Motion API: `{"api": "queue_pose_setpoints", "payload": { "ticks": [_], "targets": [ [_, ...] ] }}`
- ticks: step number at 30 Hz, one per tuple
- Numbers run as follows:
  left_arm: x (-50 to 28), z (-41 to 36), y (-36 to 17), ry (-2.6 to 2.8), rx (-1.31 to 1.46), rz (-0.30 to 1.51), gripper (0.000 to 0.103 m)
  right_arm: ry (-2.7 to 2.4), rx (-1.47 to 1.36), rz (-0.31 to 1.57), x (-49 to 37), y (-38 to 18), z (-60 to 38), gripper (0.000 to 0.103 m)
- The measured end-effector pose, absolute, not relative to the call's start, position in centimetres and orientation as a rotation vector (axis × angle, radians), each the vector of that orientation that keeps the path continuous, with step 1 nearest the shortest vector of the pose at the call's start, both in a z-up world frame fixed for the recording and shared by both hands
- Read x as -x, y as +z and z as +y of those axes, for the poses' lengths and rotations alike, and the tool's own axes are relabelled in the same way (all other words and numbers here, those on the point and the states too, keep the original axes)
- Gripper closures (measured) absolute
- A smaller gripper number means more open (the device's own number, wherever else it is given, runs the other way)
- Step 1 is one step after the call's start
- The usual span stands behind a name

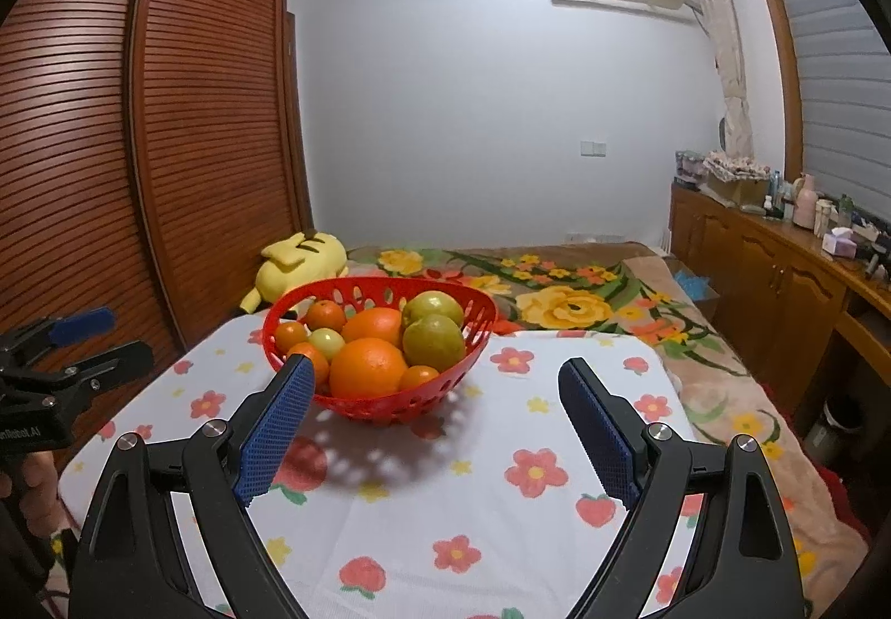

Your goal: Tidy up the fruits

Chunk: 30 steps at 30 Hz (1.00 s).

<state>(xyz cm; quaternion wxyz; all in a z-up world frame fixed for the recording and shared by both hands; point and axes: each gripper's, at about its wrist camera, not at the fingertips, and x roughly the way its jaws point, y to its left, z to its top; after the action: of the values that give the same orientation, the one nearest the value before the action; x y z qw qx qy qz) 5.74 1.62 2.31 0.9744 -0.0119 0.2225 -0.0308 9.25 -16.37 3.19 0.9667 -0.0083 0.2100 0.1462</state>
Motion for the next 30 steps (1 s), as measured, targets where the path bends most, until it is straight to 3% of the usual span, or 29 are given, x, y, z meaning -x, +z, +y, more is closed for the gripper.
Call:
{"api": "queue_pose_setpoints", "payload": {
  "ticks": [30],
  "targets": [
    [-5.3, 3.1, 0.1, -0.033, 0.052, 0.469, 0.01, 0.275, 0.016, 0.438, -8.6, 1.6, -16.7, 0.012]
  ]
}}
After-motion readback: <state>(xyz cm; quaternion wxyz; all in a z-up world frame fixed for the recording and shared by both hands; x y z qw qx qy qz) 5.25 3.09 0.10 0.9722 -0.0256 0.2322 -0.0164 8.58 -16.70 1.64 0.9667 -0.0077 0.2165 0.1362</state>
